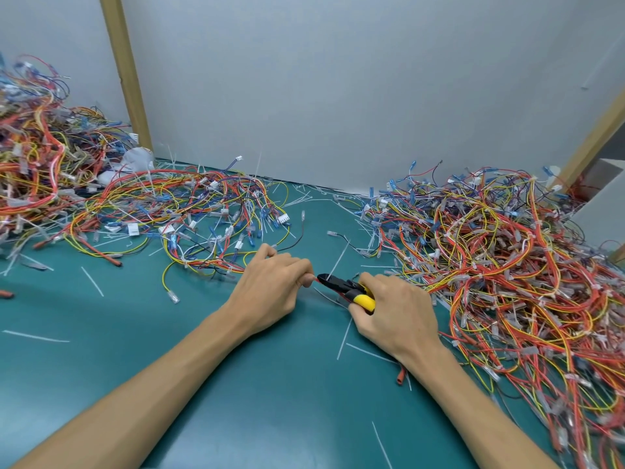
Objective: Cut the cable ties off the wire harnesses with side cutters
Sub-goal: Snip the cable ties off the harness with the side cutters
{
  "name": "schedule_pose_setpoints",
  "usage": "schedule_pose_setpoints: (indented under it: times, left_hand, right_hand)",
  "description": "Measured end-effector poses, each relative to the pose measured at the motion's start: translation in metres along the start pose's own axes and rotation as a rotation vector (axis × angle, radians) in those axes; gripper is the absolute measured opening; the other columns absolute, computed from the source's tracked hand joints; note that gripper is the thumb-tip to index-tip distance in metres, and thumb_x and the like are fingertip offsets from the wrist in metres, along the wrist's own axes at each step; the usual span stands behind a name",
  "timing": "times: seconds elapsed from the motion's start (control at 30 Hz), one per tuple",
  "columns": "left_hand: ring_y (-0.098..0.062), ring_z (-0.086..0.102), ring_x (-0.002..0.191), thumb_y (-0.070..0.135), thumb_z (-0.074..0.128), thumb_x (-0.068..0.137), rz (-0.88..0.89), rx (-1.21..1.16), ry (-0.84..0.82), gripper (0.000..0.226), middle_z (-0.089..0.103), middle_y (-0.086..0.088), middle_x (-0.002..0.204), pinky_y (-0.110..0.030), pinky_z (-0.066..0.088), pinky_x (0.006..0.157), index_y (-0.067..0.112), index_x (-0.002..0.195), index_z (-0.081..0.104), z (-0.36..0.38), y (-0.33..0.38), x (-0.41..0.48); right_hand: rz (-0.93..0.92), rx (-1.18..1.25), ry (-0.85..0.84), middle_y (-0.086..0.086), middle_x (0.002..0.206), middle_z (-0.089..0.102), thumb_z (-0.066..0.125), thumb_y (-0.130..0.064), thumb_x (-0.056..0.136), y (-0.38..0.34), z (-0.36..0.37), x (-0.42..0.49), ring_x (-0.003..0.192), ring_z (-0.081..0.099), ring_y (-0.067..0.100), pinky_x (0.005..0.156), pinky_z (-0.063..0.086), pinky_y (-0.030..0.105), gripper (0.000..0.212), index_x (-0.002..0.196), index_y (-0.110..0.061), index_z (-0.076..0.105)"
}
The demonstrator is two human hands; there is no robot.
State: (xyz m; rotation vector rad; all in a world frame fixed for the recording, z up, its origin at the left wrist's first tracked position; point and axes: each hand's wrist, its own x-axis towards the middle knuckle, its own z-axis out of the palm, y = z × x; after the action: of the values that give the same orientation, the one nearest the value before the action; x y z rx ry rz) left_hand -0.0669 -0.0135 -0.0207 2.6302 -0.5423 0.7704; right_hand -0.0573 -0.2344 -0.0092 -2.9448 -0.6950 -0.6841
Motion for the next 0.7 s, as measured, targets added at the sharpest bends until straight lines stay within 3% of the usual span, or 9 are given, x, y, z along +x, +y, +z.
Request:
schedule_pose_setpoints:
  times: [0.3, 0.7]
  left_hand:
    - [-0.022, 0.055, 0.067, 0.024, 0.044, 0.096, -0.024, -0.016, -0.015, 0.025, 0.063, 0.006, 0.072, -0.035, 0.033, 0.078, 0.019, 0.079, 0.061, -0.0018, 0.0012, 0.0000]
    - [-0.023, 0.054, 0.064, 0.020, 0.053, 0.095, -0.020, -0.029, -0.006, 0.020, 0.063, 0.005, 0.068, -0.033, 0.032, 0.074, 0.017, 0.077, 0.061, -0.0032, 0.0030, 0.0016]
  right_hand:
    - [-0.031, -0.020, 0.063, -0.005, 0.063, 0.051, 0.062, -0.044, 0.070, -0.0003, 0.0032, 0.0023, 0.060, 0.049, 0.021, 0.053, 0.027, 0.026, 0.024, 0.078, -0.022, 0.056]
    - [-0.013, 0.036, -0.003, -0.007, 0.059, 0.054, 0.053, -0.052, 0.072, 0.0058, 0.0040, 0.0069, 0.057, 0.051, 0.021, 0.051, 0.030, 0.027, 0.028, 0.077, -0.025, 0.056]
